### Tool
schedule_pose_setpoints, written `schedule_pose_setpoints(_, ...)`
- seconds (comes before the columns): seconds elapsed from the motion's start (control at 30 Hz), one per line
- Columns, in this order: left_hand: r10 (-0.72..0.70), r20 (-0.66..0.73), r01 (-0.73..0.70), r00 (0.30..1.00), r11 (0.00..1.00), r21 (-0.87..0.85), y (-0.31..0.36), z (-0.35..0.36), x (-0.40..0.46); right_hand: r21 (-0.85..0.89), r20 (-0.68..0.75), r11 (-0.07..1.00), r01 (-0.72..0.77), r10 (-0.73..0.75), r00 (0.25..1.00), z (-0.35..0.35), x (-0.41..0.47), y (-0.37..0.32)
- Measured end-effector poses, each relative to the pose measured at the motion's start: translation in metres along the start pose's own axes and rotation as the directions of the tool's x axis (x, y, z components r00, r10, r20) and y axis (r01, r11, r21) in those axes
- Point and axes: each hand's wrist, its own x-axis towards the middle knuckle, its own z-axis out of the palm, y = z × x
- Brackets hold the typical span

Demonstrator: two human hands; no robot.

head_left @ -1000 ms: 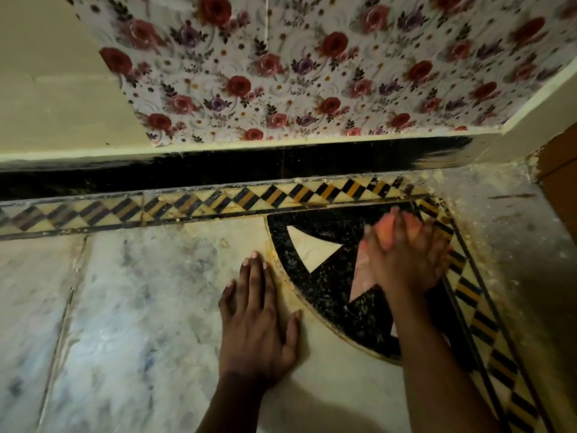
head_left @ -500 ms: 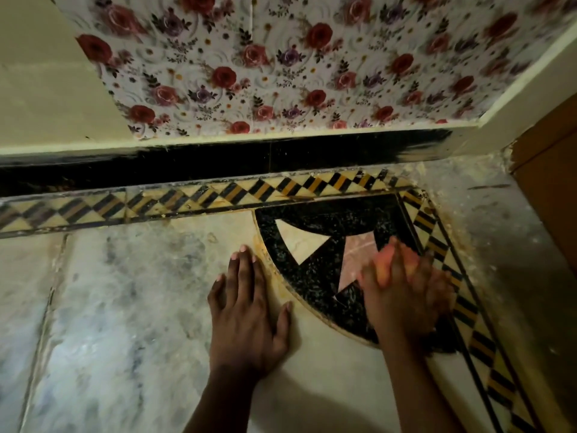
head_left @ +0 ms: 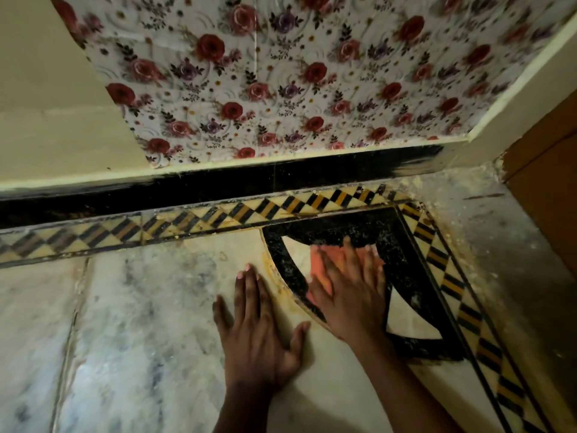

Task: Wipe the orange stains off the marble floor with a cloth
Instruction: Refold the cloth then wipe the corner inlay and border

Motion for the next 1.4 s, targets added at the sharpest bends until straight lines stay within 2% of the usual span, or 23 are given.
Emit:
schedule_pose_setpoints(0.03,-0.001,0.008,0.001,1.000,1.000,0.003,0.001,0.000,0.000,0.012,0.004,0.999,-0.044,0.044,0.999,-0.001,0.019,-0.011)
schedule_pose_setpoints(0.1,-0.004,0.014,0.004,1.000,1.000,0.010,0.002,-0.002,0.000,0.021,0.017,0.999,-0.040,0.039,0.999,-0.003,0.054,-0.045)
schedule_pose_setpoints(0.23,-0.009,0.021,0.009,1.000,1.000,0.003,0.003,-0.004,0.000,-0.003,0.058,0.972,0.236,-0.235,0.970,0.000,0.057,-0.086)
schedule_pose_setpoints(0.3,-0.009,0.013,0.009,1.000,1.000,0.004,0.003,-0.004,0.000,-0.027,0.057,0.928,0.372,-0.370,0.927,0.000,0.028,-0.063)
schedule_pose_setpoints(0.33,-0.015,0.015,0.015,1.000,1.000,0.004,0.002,-0.005,0.000,-0.040,0.072,0.922,0.386,-0.382,0.921,-0.001,0.015,-0.043)
schedule_pose_setpoints(0.4,-0.023,0.004,0.023,1.000,1.000,0.003,0.002,-0.004,0.000,-0.074,0.123,0.955,0.289,-0.279,0.953,-0.008,0.010,-0.003)
schedule_pose_setpoints(0.47,-0.023,-0.009,0.023,1.000,1.000,0.005,0.003,-0.003,0.000,-0.093,0.132,0.993,0.079,-0.067,0.989,-0.018,0.030,0.015)
schedule_pose_setpoints(0.53,-0.017,-0.016,0.017,1.000,1.000,0.008,0.003,-0.001,0.000,-0.024,0.087,0.993,-0.119,0.121,0.989,-0.021,0.061,0.005)
schedule_pose_setpoints(0.57,-0.015,-0.021,0.015,1.000,1.000,0.010,0.003,0.000,0.000,0.002,0.071,0.987,-0.163,0.162,0.984,-0.022,0.075,-0.008)
schedule_pose_setpoints(0.63,-0.011,-0.019,0.012,1.000,1.000,0.018,0.002,0.000,0.000,-0.002,0.058,0.995,-0.104,0.104,0.993,-0.019,0.082,-0.039)
schedule_pose_setpoints(0.73,-0.013,-0.016,0.013,1.000,1.000,0.005,0.003,-0.001,0.000,-0.004,0.041,0.983,0.184,-0.184,0.982,-0.008,0.039,-0.047)
schedule_pose_setpoints(0.8,-0.007,-0.003,0.007,1.000,1.000,-0.005,0.003,-0.003,0.001,-0.009,0.029,0.981,0.193,-0.193,0.981,-0.005,-0.001,-0.019)
schedule_pose_setpoints(0.9,-0.003,-0.002,0.003,1.000,1.000,-0.005,0.001,-0.002,0.001,-0.044,0.097,0.991,-0.128,0.132,0.986,-0.014,-0.026,0.044)
schedule_pose_setpoints(0.97,0.000,-0.004,0.000,1.000,1.000,-0.005,0.003,0.000,0.000,0.028,0.099,0.924,-0.382,0.378,0.920,-0.022,0.002,0.071)
schedule_pose_setpoints(1.03,0.001,0.001,-0.001,1.000,1.000,0.004,0.001,0.001,0.001,0.128,0.112,0.842,-0.523,0.512,0.852,-0.029,0.048,0.064)
schedule_pose_setpoints(1.1,0.010,0.015,-0.010,1.000,1.000,0.010,0.002,0.001,0.001,0.139,0.114,0.880,-0.454,0.441,0.890,-0.029,0.075,0.040)
schedule_pose_setpoints(1.17,0.012,0.018,-0.012,1.000,1.000,0.015,0.000,-0.001,0.001,0.075,0.050,0.985,-0.157,0.153,0.987,-0.016,0.058,0.018)
schedule_pose_setpoints(1.2,0.011,0.026,-0.011,1.000,1.000,0.015,0.000,-0.001,0.001,0.048,0.026,0.998,-0.033,0.032,0.999,-0.010,0.030,0.014)
schedule_pose_setpoints(1.23,0.012,0.040,-0.012,0.999,1.000,0.011,0.000,-0.002,0.001,0.037,-0.001,0.999,0.031,-0.031,1.000,-0.005,-0.006,0.017)
schedule_pose_setpoints(1.27,0.016,0.051,-0.016,0.999,1.000,0.010,0.001,-0.002,0.001,0.049,-0.048,0.998,0.029,-0.027,0.998,0.002,-0.044,0.027)
schedule_pose_setpoints(1.3,0.015,0.050,-0.015,0.999,1.000,0.011,0.001,-0.001,0.001,0.069,-0.079,0.997,-0.040,0.046,0.996,0.004,-0.076,0.040)
schedule_pose_setpoints(1.33,0.012,0.052,-0.013,0.999,1.000,0.013,0.001,0.000,0.001,0.092,-0.075,0.980,-0.175,0.182,0.980,0.005,-0.094,0.056)
schedule_pose_setpoints(1.4,0.015,0.045,-0.016,0.999,1.000,0.018,0.001,0.001,0.001,0.077,-0.045,0.905,-0.419,0.423,0.905,0.003,-0.085,0.081)
